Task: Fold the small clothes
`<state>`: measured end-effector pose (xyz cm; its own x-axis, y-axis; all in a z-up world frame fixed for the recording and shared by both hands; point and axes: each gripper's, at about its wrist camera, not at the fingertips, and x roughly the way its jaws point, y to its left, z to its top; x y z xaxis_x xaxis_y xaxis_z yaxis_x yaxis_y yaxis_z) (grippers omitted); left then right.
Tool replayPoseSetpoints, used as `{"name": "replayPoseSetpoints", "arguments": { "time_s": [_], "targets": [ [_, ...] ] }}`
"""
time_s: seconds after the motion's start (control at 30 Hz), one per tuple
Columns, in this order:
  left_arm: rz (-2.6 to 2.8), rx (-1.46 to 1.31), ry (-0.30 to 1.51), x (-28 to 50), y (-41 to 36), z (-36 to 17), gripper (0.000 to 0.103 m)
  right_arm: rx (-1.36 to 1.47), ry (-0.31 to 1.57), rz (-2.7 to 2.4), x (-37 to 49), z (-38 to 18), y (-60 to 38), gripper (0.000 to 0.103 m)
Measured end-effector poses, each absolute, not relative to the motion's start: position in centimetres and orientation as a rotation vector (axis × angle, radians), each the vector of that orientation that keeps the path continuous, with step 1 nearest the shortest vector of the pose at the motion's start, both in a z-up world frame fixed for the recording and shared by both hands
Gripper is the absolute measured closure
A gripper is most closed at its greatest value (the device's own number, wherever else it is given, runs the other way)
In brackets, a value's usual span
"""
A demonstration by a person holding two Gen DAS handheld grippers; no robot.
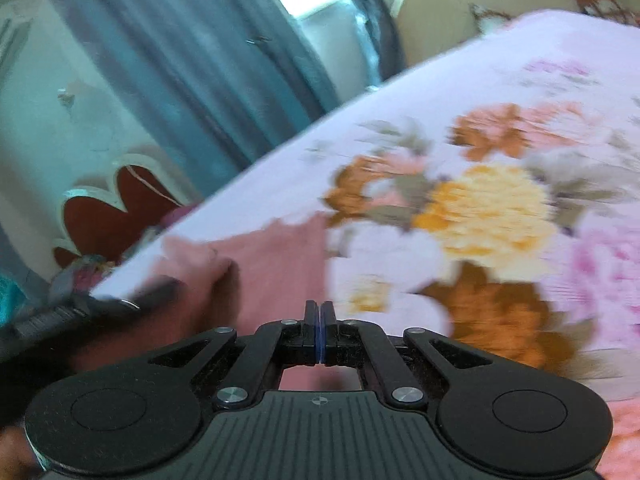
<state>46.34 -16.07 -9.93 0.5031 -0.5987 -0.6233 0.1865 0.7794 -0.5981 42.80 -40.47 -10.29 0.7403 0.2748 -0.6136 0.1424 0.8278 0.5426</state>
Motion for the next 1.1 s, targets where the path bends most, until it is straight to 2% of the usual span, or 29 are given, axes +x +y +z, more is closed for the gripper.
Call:
{"name": "replayPoseSetpoints", "arguments": {
  "time_s": [0.03, 0.07, 0.17, 0.2, 0.23, 0.37, 0.63, 0.77, 0.97, 1.1],
  "targets": [
    [-0.523, -0.52, 0.878, 45.4, -15.2, -9.4, 0.069, 0.614, 0.71, 0.084, 42.1, -10.0, -41.3, 0.036],
    [-0.527, -0.521, 0.842, 45.0, -14.0, -8.8, 0.068, 0.616, 0.676, 0.105, 41.4, -9.7, -42.0, 0.034],
    [-0.426, -0.477, 0.767, 43.8, -9.6, -7.2, 0.071, 0.654, 0.689, 0.23, 41.8, -9.7, -42.1, 0.037],
    [-0.38, -0.449, 0.744, 43.5, -8.2, -6.9, 0.071, 0.664, 0.694, 0.271, 42.2, -9.7, -41.8, 0.046],
    [-0.331, -0.429, 0.736, 43.7, -6.7, -6.9, 0.071, 0.667, 0.712, 0.311, 42.8, -9.9, -41.1, 0.05],
    [-0.197, -0.439, 0.743, 44.7, -2.5, -8.3, 0.072, 0.628, 0.77, 0.414, 44.4, -10.5, -37.7, 0.051],
    [-0.201, -0.438, 0.829, 46.7, -1.3, -11.1, 0.076, 0.675, 0.939, 0.533, 49.0, -13.2, -34.4, 0.051],
    [-0.233, -0.462, 0.839, 46.6, -0.2, -11.1, 0.076, 0.617, 0.905, 0.558, 49.8, -12.0, -32.8, 0.051],
    [-0.292, -0.49, 0.8, 47.7, 1.6, -10.8, 0.076, 0.555, 0.985, 0.483, 53.3, -12.8, -31.1, 0.051],
    [-0.261, -0.453, 0.857, 50.0, 1.8, -11.7, 0.073, 0.47, 0.983, 0.513, 54.4, -12.6, -29.6, 0.052]
  ]
}}
